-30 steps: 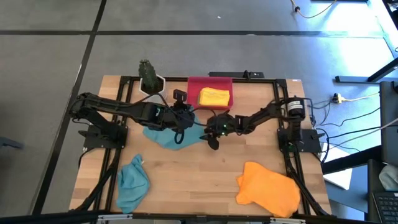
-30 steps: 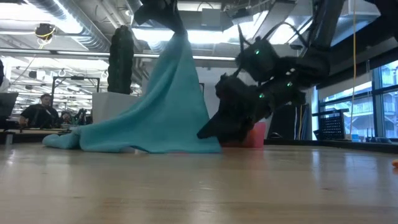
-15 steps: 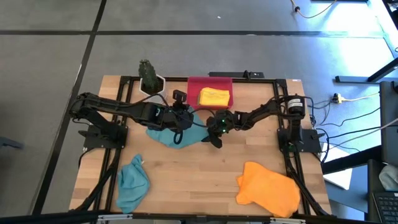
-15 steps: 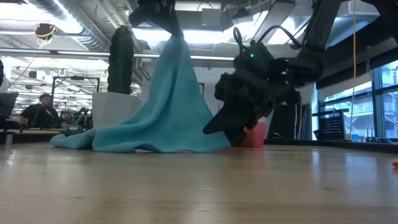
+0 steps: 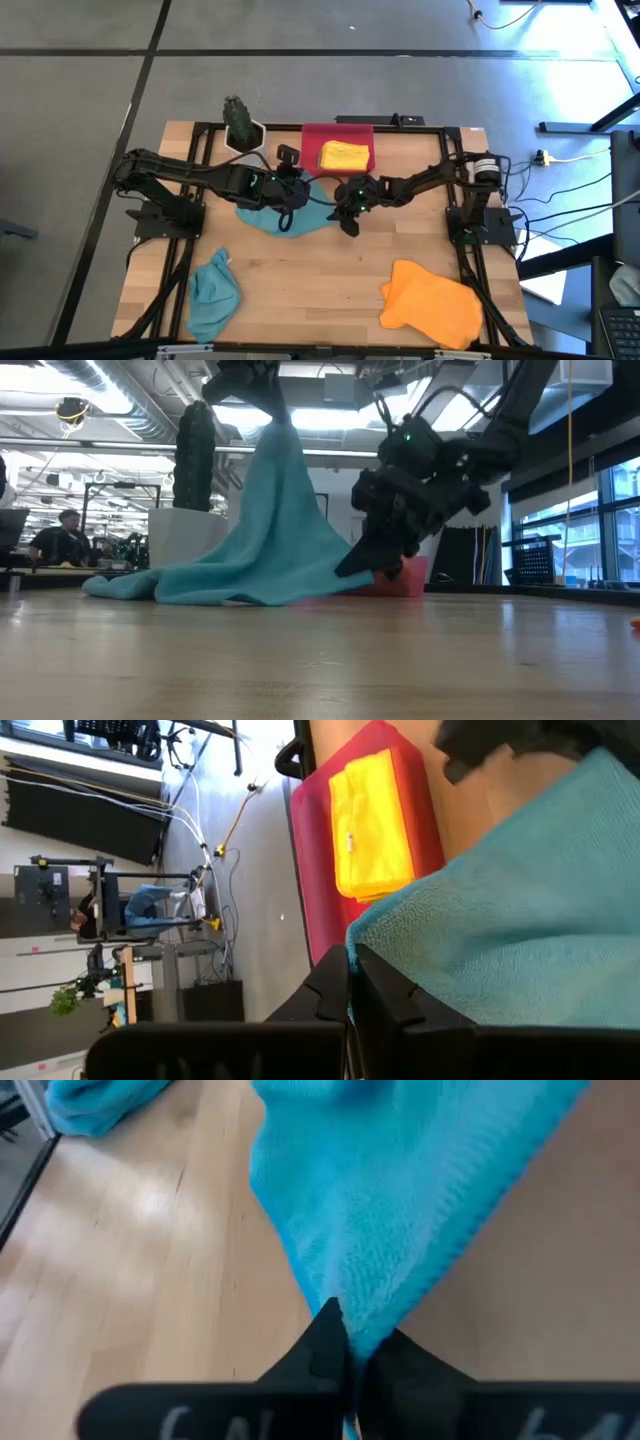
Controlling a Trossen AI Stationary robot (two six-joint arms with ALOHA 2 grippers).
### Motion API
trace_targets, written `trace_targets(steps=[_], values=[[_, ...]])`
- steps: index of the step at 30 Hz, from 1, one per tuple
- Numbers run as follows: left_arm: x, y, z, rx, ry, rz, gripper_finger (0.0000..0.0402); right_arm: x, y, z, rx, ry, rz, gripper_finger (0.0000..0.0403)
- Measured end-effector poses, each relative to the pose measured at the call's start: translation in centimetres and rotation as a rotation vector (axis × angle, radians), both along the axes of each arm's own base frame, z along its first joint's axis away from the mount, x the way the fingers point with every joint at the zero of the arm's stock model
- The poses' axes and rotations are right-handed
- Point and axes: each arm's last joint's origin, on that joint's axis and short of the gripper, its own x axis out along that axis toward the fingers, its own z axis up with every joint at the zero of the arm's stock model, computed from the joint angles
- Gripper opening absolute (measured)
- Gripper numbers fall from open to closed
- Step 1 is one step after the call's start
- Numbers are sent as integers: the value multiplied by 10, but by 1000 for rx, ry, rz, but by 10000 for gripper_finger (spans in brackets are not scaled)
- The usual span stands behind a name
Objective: Fold microfiber towels
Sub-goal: Fold the top blue microfiber cloth
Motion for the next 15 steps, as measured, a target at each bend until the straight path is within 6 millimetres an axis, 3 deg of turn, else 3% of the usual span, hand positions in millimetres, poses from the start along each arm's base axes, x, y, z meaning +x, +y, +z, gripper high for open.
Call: trace_targets(steps=[7, 15], values=[[-4, 1, 9, 26, -48, 48, 0, -23, 2, 56, -122, 10, -77, 4], [-17, 3, 59, -21, -208, 74, 0, -80, 10, 159, -272, 3, -251, 4]])
